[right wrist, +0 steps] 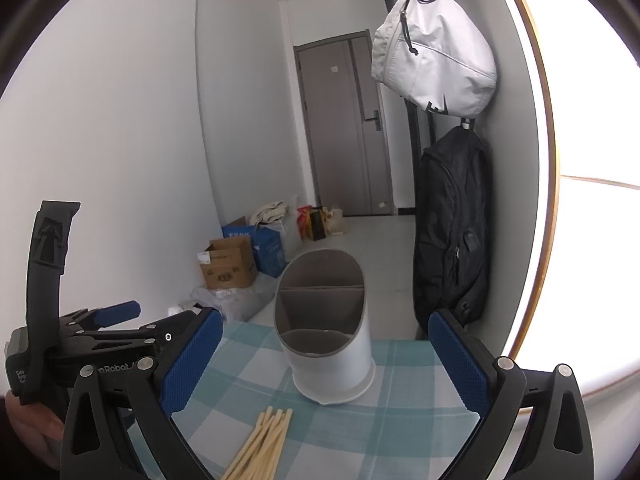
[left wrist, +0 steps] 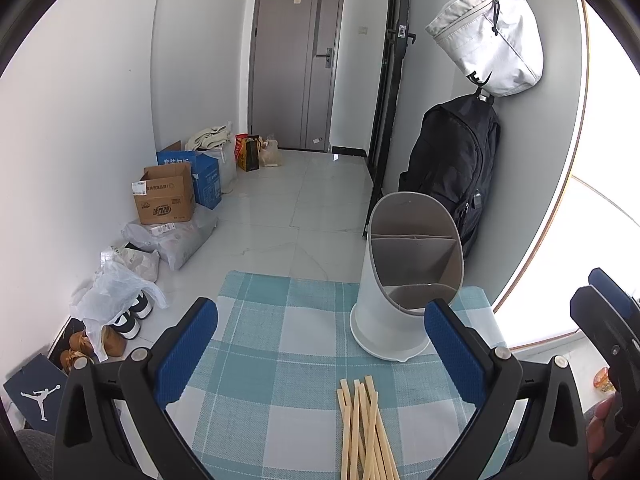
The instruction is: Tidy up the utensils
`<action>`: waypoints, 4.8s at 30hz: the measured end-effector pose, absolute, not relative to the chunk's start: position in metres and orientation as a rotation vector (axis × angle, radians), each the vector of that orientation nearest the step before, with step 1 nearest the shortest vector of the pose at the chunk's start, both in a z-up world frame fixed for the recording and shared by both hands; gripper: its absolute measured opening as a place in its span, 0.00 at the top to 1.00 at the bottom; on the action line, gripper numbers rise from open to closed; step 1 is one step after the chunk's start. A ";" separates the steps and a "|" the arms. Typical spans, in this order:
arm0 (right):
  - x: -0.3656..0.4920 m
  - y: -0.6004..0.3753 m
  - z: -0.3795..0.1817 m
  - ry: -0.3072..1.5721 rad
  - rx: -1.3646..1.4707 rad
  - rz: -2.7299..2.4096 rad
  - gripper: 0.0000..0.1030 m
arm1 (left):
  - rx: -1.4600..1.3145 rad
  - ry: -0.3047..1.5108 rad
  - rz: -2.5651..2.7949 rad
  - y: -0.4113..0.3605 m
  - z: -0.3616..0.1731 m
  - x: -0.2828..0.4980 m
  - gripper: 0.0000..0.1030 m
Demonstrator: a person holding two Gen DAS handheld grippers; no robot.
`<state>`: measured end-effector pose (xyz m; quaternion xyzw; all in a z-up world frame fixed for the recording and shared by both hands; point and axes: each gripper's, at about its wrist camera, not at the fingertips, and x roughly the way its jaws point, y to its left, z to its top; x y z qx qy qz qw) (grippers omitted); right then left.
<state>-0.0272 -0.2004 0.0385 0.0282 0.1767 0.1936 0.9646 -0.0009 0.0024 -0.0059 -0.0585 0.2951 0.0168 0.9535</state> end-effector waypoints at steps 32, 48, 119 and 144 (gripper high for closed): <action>-0.003 -0.190 0.011 0.547 0.108 0.483 0.00 | -0.183 0.718 0.023 0.020 -0.021 0.015 0.02; 0.071 -0.145 -0.115 1.222 0.281 0.593 0.48 | -0.262 0.923 0.053 0.066 -0.056 0.035 0.02; 0.062 -0.209 -0.035 0.909 0.486 0.573 0.96 | 0.022 1.282 -0.026 0.009 -0.127 0.025 0.03; 0.039 -0.242 -0.018 0.838 0.500 0.563 0.97 | 0.056 1.253 -0.125 -0.011 -0.128 0.044 0.98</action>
